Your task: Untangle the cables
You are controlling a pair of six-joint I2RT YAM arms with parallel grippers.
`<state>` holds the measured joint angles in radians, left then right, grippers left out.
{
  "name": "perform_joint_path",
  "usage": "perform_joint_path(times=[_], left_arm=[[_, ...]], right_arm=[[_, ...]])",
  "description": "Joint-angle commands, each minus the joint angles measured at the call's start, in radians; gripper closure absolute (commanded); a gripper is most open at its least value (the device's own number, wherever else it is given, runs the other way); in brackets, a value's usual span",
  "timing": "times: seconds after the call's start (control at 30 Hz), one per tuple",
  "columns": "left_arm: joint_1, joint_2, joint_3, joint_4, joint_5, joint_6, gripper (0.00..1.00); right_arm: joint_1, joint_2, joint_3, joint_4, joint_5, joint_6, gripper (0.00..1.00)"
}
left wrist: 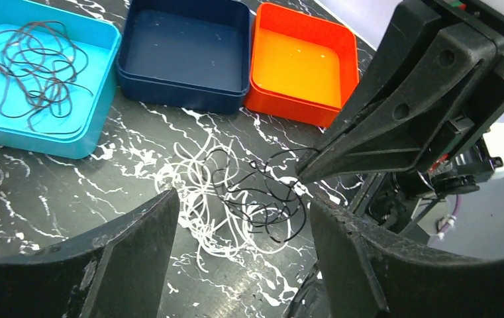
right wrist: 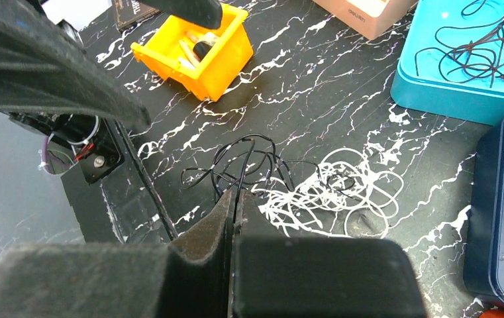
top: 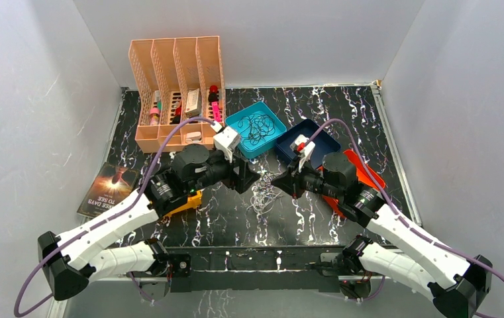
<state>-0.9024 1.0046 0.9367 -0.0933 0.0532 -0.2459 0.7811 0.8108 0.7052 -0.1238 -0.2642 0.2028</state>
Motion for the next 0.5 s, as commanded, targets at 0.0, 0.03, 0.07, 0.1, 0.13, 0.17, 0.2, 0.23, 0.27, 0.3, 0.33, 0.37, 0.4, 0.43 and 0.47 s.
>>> perform_joint_path(times=[0.0,0.03,0.07,0.1,0.13,0.17,0.2,0.23,0.27,0.3,0.33,0.37,0.4,0.43,0.47], left_arm=[[-0.002,0.037,0.033,0.027,0.117,0.011,0.31],[-0.001,0.050,0.033,0.034,0.134,0.012,0.32],[-0.002,0.063,0.034,0.040,0.145,0.015,0.32],[-0.001,0.077,0.039,0.042,0.154,0.020,0.33],[-0.002,0.089,0.044,0.039,0.162,0.026,0.34],[-0.001,0.099,0.051,0.035,0.170,0.034,0.35],[-0.001,0.107,0.058,0.030,0.181,0.044,0.36],[-0.002,0.110,0.065,0.027,0.186,0.054,0.37],[-0.001,0.111,0.070,0.023,0.193,0.064,0.37],[-0.001,0.111,0.074,0.019,0.197,0.076,0.37],[-0.001,0.111,0.079,0.011,0.203,0.087,0.37],[-0.001,0.111,0.083,0.002,0.209,0.099,0.37],[-0.002,0.111,0.088,-0.006,0.215,0.111,0.38],[-0.001,0.111,0.094,-0.014,0.221,0.121,0.38],[-0.001,0.112,0.099,-0.023,0.228,0.130,0.39]], right_arm=[[0.004,-0.007,0.000,0.062,0.005,-0.003,1.00],[0.004,-0.006,-0.001,0.063,-0.005,-0.004,1.00],[0.004,-0.006,-0.001,0.066,-0.022,-0.010,1.00],[0.004,-0.007,-0.002,0.069,-0.047,-0.016,1.00],[0.004,-0.007,-0.001,0.071,-0.070,-0.022,1.00],[0.004,-0.007,0.000,0.071,-0.091,-0.027,1.00],[0.004,-0.006,0.002,0.067,-0.109,-0.034,1.00],[0.004,-0.004,0.004,0.060,-0.124,-0.041,1.00],[0.004,-0.003,0.007,0.052,-0.136,-0.047,1.00],[0.004,0.000,0.009,0.044,-0.143,-0.050,1.00],[0.004,0.002,0.011,0.038,-0.147,-0.053,1.00],[0.004,0.004,0.012,0.033,-0.151,-0.056,1.00],[0.004,0.007,0.014,0.031,-0.156,-0.059,1.00],[0.004,0.010,0.014,0.030,-0.165,-0.060,1.00],[0.004,0.013,0.015,0.030,-0.170,-0.061,1.00]])
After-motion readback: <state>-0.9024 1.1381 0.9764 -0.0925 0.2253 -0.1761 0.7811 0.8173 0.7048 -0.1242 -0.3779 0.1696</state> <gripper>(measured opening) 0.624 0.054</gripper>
